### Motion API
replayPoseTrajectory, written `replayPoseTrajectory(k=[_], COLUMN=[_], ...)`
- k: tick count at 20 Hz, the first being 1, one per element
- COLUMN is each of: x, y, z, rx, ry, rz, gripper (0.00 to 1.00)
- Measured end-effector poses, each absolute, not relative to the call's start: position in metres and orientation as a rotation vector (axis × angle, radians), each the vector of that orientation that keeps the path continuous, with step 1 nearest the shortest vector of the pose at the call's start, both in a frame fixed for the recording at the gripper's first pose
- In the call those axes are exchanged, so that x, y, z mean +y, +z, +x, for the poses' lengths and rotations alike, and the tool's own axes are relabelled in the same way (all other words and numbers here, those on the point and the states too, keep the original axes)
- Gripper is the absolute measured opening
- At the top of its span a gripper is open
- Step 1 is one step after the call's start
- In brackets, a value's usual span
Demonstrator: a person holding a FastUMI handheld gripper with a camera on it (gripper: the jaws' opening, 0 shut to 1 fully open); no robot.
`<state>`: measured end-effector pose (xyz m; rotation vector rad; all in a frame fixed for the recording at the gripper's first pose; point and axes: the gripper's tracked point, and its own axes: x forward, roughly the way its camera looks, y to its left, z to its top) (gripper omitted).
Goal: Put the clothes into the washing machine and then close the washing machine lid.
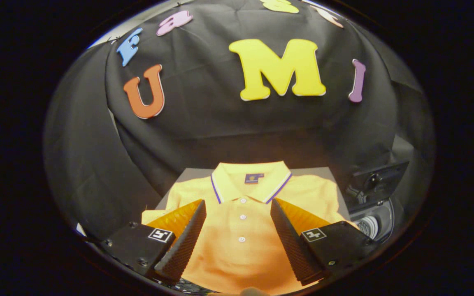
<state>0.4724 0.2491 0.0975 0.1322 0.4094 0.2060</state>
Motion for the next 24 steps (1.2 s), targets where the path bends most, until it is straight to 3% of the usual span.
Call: replayPoseTrajectory(k=[3,14,16,18,20,21,24], x=[0.252,0.248,0.248,0.250,0.250,0.248,0.244], y=[0.058,0.052,0.052,0.052,0.055,0.053,0.054], z=[0.484,0.486,0.486,0.483,0.483,0.482,0.472], rx=[0.540,0.512,0.523,0.518,0.505,0.506,0.531], ry=[0.168,0.173,0.185,0.220,0.248,0.267,0.346], rz=[0.128,0.001,-0.011,-0.024,-0.001,0.012,0.075], gripper=[0.99,0.94,0.89,0.78,0.49,0.25,0.13])
